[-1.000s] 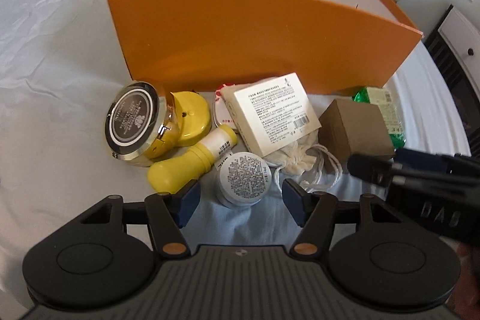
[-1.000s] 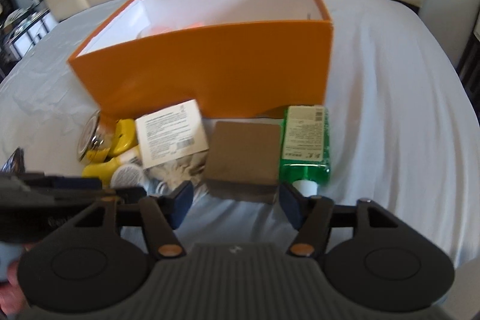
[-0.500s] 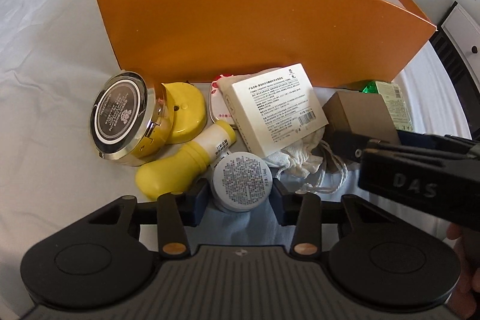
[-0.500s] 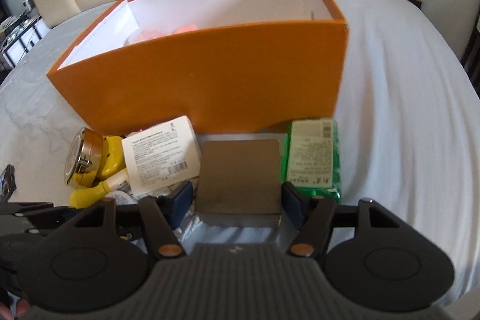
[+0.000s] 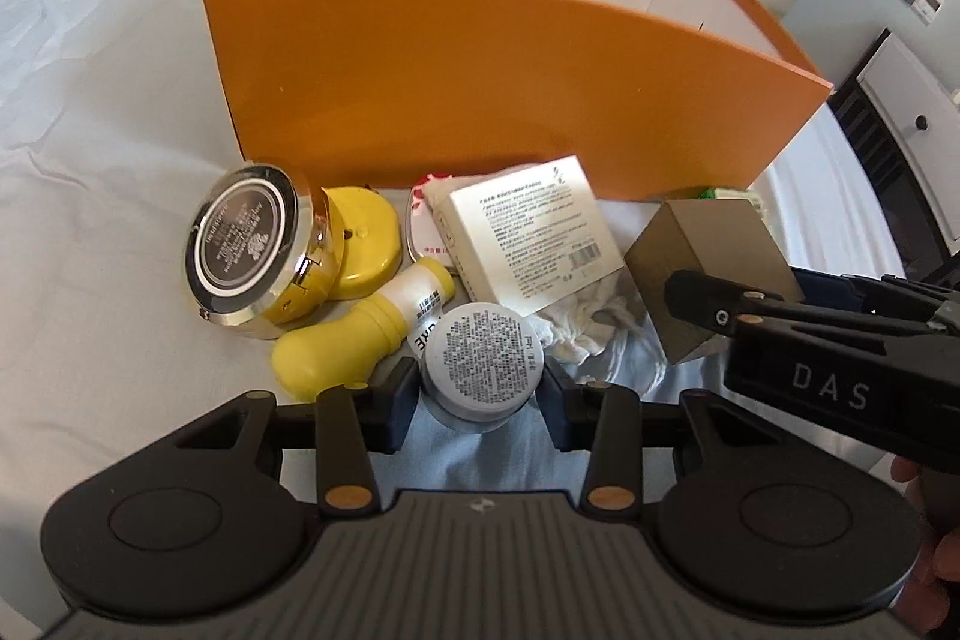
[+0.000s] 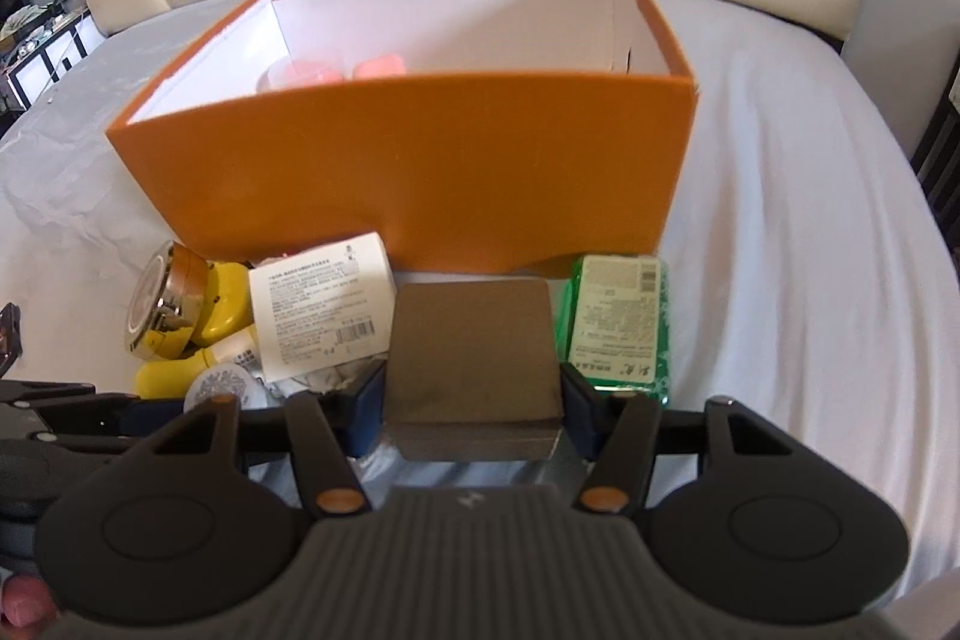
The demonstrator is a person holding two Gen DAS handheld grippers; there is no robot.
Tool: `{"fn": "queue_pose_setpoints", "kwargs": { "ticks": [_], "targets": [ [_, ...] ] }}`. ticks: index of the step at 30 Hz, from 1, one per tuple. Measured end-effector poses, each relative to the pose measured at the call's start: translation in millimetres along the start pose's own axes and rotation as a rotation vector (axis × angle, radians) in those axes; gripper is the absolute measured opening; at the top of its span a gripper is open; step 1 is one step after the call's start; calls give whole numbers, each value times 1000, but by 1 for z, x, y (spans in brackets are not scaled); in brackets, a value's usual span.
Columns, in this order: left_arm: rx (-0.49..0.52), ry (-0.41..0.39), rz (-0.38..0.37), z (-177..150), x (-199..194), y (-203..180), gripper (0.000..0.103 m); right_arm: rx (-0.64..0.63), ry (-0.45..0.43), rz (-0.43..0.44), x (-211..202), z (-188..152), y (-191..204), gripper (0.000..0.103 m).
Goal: Organize rigid objects
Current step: 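Lower the white jar into the orange box and open left gripper while right carries brown cube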
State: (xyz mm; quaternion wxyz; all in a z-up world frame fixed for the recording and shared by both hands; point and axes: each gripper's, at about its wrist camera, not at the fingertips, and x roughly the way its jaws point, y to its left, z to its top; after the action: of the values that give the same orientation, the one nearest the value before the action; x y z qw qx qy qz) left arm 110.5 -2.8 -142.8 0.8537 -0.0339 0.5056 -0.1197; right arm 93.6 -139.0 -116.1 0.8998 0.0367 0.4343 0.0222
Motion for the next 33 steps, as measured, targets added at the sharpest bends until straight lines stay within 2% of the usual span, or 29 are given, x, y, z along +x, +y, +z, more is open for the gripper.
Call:
{"fn": "queue_pose_setpoints", "kwargs": {
  "ticks": [7, 15, 25, 33],
  "targets": [
    [-12, -67, -12, 4, -30, 1, 48, -20, -54, 10, -29, 4, 2, 59],
    [5, -210, -37, 31, -74, -6, 48, -47, -154, 52, -68, 23, 7, 59],
    [30, -376, -12, 84, -106, -6, 48, -83, -278, 85, -85, 74, 11, 59],
    [32, -425, 4, 129, -99, 4, 48, -84, -324, 99, -75, 121, 12, 59]
  ]
}}
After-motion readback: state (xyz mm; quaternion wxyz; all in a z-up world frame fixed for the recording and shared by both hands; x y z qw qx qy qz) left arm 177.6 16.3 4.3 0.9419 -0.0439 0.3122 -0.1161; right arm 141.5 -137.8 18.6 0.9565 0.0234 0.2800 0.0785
